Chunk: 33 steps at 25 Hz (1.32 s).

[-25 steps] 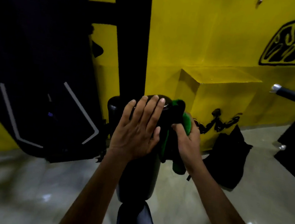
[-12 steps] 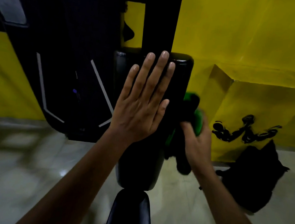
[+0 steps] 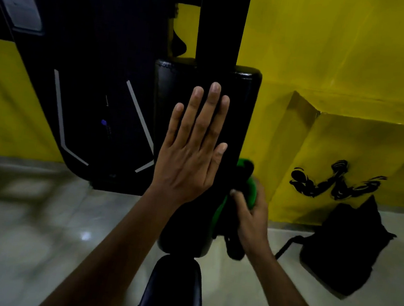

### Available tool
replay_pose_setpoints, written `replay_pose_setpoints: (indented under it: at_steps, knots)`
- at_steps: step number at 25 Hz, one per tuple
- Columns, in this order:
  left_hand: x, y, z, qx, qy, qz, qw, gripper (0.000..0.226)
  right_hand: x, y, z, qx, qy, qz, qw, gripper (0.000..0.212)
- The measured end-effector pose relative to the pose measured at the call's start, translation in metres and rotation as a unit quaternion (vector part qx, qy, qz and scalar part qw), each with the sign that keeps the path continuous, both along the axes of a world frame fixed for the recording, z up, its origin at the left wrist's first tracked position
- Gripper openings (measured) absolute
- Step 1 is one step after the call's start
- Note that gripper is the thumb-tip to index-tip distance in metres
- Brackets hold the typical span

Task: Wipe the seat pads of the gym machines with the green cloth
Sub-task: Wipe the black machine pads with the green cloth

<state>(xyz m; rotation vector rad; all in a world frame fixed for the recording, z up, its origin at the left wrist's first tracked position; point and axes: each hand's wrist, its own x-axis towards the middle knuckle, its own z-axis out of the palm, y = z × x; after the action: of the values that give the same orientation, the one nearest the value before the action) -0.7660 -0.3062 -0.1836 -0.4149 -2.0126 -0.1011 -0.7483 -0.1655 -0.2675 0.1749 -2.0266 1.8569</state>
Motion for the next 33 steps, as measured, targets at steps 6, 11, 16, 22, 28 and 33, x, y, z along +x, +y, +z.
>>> replay_pose_setpoints:
  at_steps: [6, 11, 16, 22, 28, 33]
  knots:
    - [0.006, -0.004, -0.037, -0.015, -0.028, 0.002, 0.999, 0.063, -0.030, 0.009, 0.022, -0.019, 0.029, -0.024, 0.999, 0.048]
    - [0.010, -0.005, -0.049, -0.014, -0.036, 0.001, 0.999, 0.064, -0.001, 0.006, -0.024, -0.018, -0.071, 0.011, 0.997, 0.045]
    - [0.018, -0.005, -0.074, -0.009, -0.070, 0.000, 0.998, 0.067, -0.024, 0.006, 0.000, -0.069, -0.021, -0.023, 0.997, 0.042]
    - [0.024, -0.009, -0.104, -0.021, -0.089, -0.007, 0.996, 0.070, -0.001, 0.009, -0.034, -0.052, -0.118, 0.006, 0.992, 0.017]
    - [0.032, -0.016, -0.141, -0.012, -0.123, -0.006, 0.992, 0.076, -0.002, 0.000, -0.049, -0.061, -0.122, -0.010, 0.991, 0.021]
    - [0.030, -0.014, -0.146, -0.018, -0.133, -0.010, 0.991, 0.078, -0.005, 0.000, -0.061, -0.091, -0.083, -0.026, 0.992, 0.019]
